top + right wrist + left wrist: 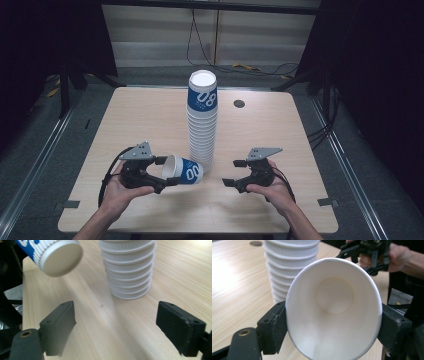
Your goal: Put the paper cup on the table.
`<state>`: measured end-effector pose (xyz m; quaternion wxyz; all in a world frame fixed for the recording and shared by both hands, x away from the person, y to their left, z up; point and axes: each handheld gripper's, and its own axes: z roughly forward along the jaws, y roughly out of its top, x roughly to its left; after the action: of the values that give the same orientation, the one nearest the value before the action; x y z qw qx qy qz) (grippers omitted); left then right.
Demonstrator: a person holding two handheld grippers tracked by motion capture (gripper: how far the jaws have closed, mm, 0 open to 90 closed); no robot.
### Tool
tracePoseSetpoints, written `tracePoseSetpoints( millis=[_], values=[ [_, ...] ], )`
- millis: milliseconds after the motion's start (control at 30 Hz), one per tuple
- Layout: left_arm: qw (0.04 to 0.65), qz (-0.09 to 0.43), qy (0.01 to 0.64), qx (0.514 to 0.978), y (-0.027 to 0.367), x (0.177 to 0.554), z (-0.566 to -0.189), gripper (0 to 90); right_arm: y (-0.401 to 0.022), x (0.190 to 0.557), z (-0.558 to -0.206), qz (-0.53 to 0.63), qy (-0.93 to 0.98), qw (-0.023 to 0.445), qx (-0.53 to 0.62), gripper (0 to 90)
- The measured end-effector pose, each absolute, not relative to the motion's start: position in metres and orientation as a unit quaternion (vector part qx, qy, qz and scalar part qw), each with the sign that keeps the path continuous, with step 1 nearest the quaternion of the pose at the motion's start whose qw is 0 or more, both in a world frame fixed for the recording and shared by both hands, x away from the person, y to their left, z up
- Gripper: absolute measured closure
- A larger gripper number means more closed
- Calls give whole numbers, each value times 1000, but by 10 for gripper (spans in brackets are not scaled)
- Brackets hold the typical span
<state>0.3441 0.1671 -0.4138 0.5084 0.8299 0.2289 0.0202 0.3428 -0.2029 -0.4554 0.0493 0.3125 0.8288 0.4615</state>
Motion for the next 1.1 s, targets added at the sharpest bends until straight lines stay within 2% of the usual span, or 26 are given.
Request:
tracePoseSetpoints(
  millis=[333, 700, 1100],
  values=[
    [445, 83, 287, 844, 198, 359, -408, 200, -211, 346, -454, 457, 821, 56, 338, 150],
    [363, 86, 338, 864, 206, 380, -412, 200, -214, 348, -457, 460, 817, 48, 344, 150],
    [286, 113, 377, 874, 224, 415, -404, 199, -212, 350, -459, 454, 822, 50, 341, 150]
  ],
)
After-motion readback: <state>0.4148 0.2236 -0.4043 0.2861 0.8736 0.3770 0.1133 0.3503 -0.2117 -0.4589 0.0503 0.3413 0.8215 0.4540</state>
